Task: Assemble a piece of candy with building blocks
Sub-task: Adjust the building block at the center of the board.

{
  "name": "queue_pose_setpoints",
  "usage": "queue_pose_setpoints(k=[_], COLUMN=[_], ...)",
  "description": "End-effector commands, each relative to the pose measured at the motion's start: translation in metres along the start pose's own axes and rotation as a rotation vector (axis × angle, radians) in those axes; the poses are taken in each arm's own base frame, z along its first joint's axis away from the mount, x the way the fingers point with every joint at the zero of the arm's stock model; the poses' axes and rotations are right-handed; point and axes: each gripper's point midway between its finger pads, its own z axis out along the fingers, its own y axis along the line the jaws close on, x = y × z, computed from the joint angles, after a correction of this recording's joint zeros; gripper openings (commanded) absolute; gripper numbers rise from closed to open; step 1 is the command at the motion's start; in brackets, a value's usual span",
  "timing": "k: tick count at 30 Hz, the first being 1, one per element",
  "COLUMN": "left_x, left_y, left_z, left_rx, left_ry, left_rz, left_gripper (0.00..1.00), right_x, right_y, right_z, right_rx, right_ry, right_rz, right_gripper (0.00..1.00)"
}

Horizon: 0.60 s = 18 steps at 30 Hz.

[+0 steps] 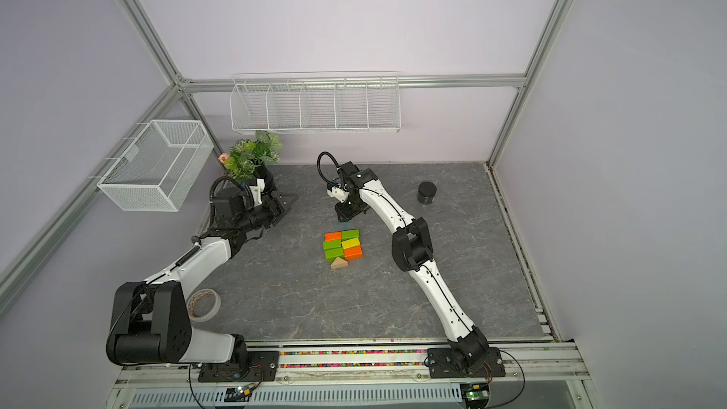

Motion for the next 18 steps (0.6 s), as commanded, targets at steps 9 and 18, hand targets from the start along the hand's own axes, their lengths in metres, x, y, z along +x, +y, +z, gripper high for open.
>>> queue_pose_setpoints(k=[9,18], left_x=[0.003,0.005], left_y=[0.004,0.008], left_z=[0.003,0.004], left_rx=[0.006,-0.005], left_ry=[0.014,0.017], left_rz=[-0.019,-0.026], left_gripper=[0.76,0.76], right_x=[0.015,0.06], right_y=[-0.013,-0.033], right_z=[0.029,0.038], right_rx=[-0.006,0.115], right_ry=[0.05,0.235], right_rz=[0.04,0.109], right_gripper=[0.44,0.32])
